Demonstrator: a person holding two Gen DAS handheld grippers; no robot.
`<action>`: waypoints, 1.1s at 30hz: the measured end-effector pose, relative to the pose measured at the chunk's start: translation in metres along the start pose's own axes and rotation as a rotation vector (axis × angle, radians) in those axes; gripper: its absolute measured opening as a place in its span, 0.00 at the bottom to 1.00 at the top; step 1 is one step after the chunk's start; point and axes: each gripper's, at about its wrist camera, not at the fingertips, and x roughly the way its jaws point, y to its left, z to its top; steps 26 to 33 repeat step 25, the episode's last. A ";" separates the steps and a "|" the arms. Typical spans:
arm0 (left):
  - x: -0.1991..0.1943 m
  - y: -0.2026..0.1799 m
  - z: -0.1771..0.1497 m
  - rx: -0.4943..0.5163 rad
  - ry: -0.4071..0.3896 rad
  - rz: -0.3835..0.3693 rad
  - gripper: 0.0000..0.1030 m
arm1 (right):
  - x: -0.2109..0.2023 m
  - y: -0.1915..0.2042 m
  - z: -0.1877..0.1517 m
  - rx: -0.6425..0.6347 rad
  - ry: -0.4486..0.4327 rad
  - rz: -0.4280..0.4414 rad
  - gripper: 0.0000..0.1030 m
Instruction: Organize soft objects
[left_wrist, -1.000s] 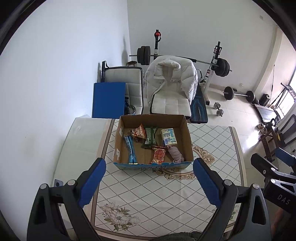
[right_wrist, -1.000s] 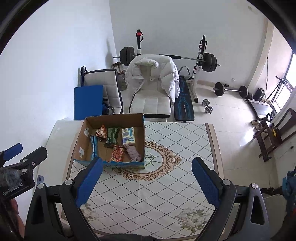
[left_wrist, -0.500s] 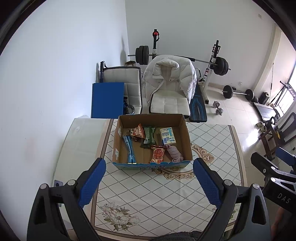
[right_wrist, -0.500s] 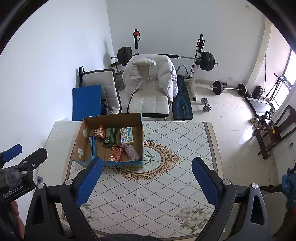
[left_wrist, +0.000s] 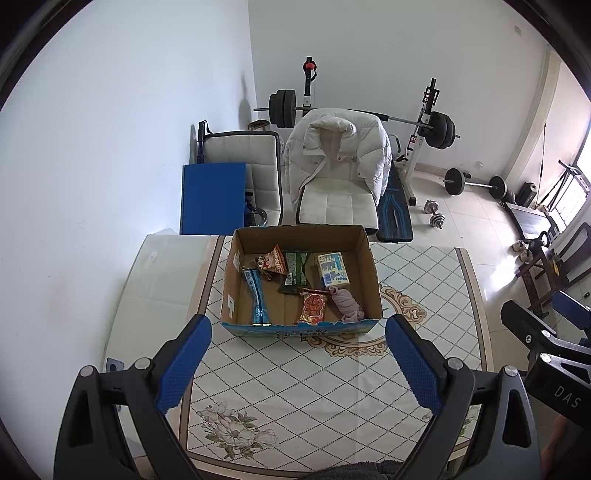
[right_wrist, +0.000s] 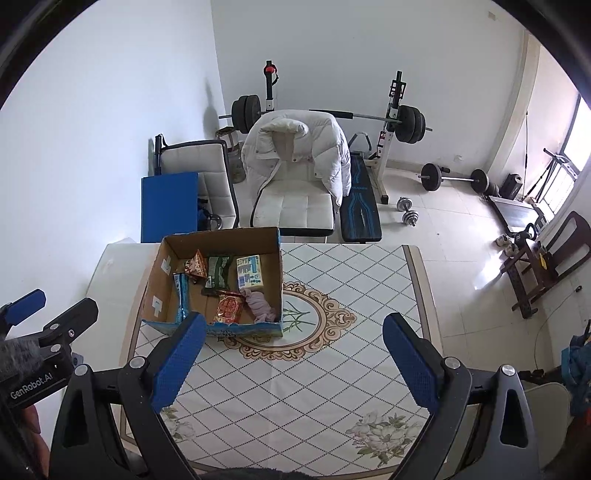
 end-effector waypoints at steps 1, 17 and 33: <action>0.001 0.000 0.000 0.002 0.000 0.000 0.94 | 0.000 0.000 0.000 0.001 -0.001 -0.002 0.95; 0.004 0.000 0.001 0.004 0.003 -0.003 0.94 | 0.007 0.002 0.002 0.014 0.008 0.006 0.95; 0.007 0.000 0.002 0.005 0.005 0.000 0.94 | 0.011 -0.002 0.002 0.020 0.016 0.005 0.95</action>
